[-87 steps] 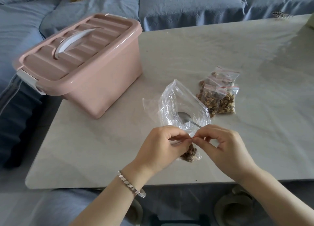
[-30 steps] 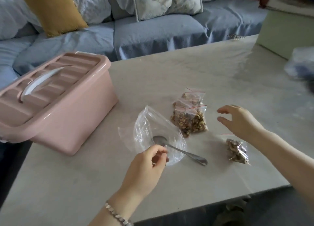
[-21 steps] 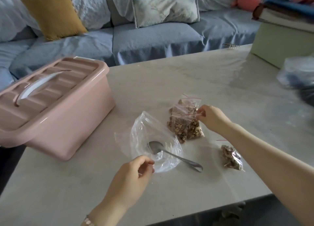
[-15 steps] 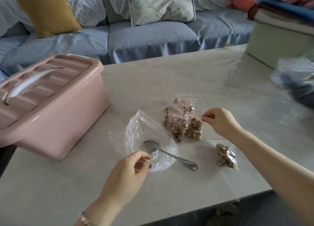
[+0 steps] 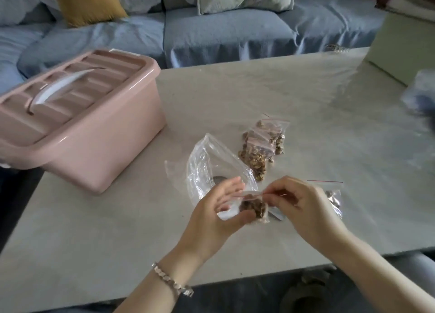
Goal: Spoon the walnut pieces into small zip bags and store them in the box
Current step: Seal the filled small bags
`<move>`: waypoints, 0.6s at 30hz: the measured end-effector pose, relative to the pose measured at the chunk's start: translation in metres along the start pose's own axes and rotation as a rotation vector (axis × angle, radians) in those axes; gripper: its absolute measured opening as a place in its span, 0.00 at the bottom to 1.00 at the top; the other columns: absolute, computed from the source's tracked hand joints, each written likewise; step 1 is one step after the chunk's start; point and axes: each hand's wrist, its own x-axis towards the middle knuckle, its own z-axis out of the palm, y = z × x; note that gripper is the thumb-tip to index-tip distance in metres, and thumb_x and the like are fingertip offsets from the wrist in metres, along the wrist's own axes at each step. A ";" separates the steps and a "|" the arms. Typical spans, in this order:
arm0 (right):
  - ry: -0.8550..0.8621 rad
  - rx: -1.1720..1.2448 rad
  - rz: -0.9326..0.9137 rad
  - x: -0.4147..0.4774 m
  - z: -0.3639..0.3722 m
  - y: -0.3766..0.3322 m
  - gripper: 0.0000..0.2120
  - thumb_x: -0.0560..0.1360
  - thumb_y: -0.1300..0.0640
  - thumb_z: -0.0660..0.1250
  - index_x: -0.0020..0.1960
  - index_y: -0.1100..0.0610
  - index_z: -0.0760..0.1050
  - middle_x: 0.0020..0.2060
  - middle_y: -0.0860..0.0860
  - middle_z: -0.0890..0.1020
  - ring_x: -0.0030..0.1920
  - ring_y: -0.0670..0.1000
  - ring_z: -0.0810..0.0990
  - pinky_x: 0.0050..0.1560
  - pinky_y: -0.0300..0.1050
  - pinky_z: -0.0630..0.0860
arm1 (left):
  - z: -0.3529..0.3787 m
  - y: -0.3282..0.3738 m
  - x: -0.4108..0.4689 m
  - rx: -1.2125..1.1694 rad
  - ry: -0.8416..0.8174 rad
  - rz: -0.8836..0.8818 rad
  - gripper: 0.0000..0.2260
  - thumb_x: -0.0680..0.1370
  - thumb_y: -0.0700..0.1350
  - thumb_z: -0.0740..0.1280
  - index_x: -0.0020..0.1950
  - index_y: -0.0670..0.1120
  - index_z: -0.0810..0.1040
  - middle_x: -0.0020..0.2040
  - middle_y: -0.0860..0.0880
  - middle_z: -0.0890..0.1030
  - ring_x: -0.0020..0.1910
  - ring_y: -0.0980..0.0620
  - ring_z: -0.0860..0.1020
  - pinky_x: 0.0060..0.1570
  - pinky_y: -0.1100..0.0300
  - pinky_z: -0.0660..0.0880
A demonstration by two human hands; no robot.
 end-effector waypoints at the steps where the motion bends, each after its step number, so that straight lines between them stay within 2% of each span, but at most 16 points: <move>1: -0.032 -0.010 -0.022 -0.006 0.012 0.005 0.10 0.69 0.63 0.72 0.39 0.47 0.78 0.35 0.39 0.80 0.40 0.38 0.78 0.39 0.25 0.70 | 0.000 -0.009 -0.002 -0.009 0.020 -0.018 0.17 0.66 0.49 0.75 0.53 0.58 0.77 0.50 0.61 0.83 0.51 0.61 0.80 0.50 0.67 0.75; 2: -0.058 -0.008 -0.034 -0.011 0.023 0.012 0.08 0.69 0.63 0.72 0.40 0.50 0.79 0.36 0.39 0.79 0.40 0.37 0.77 0.40 0.26 0.70 | -0.001 -0.018 -0.004 -0.008 0.043 -0.039 0.12 0.67 0.45 0.75 0.47 0.58 0.79 0.45 0.60 0.84 0.47 0.59 0.81 0.47 0.67 0.75; 4: -0.074 0.037 0.003 -0.020 0.041 0.024 0.08 0.70 0.63 0.71 0.41 0.51 0.79 0.38 0.41 0.80 0.41 0.39 0.78 0.42 0.31 0.74 | -0.002 -0.032 -0.010 0.060 0.072 -0.032 0.14 0.69 0.40 0.74 0.40 0.62 0.81 0.42 0.61 0.84 0.44 0.59 0.82 0.46 0.66 0.76; 5: -0.067 0.079 0.057 -0.023 0.046 0.028 0.09 0.70 0.64 0.71 0.40 0.50 0.79 0.39 0.42 0.81 0.42 0.40 0.79 0.44 0.34 0.76 | -0.002 -0.037 -0.013 0.103 0.075 -0.019 0.16 0.69 0.41 0.74 0.39 0.65 0.81 0.42 0.62 0.83 0.44 0.60 0.82 0.48 0.66 0.76; 7: -0.066 0.200 0.162 -0.027 0.051 0.029 0.13 0.69 0.64 0.72 0.43 0.46 0.77 0.42 0.43 0.82 0.44 0.41 0.81 0.46 0.34 0.77 | -0.002 -0.040 -0.016 0.166 0.086 0.033 0.17 0.69 0.42 0.74 0.40 0.67 0.81 0.45 0.67 0.82 0.45 0.64 0.80 0.50 0.66 0.75; 10: -0.111 0.276 0.166 -0.027 0.052 0.029 0.16 0.65 0.61 0.75 0.46 0.44 0.78 0.47 0.43 0.81 0.46 0.41 0.81 0.48 0.33 0.76 | 0.000 -0.043 -0.015 0.243 0.133 0.170 0.13 0.70 0.40 0.73 0.47 0.58 0.82 0.46 0.68 0.80 0.50 0.67 0.78 0.53 0.71 0.72; 13: -0.083 0.294 0.172 -0.025 0.052 0.030 0.14 0.65 0.64 0.75 0.39 0.44 0.81 0.43 0.42 0.83 0.43 0.42 0.82 0.46 0.34 0.77 | 0.002 -0.046 -0.012 0.262 0.122 0.233 0.08 0.71 0.39 0.72 0.46 0.51 0.83 0.47 0.67 0.79 0.50 0.67 0.78 0.52 0.75 0.70; 15: -0.043 0.306 0.203 -0.024 0.054 0.031 0.13 0.65 0.66 0.74 0.36 0.47 0.82 0.42 0.41 0.83 0.40 0.43 0.82 0.44 0.33 0.77 | 0.003 -0.046 -0.012 0.284 0.130 0.256 0.05 0.72 0.42 0.71 0.46 0.49 0.84 0.45 0.65 0.80 0.48 0.68 0.79 0.50 0.75 0.71; 18: -0.019 0.310 0.209 -0.024 0.060 0.029 0.10 0.66 0.65 0.74 0.36 0.50 0.81 0.39 0.43 0.83 0.38 0.43 0.82 0.42 0.34 0.77 | 0.000 -0.047 -0.014 0.394 0.213 0.392 0.09 0.72 0.50 0.68 0.46 0.47 0.84 0.45 0.57 0.83 0.46 0.64 0.80 0.48 0.71 0.75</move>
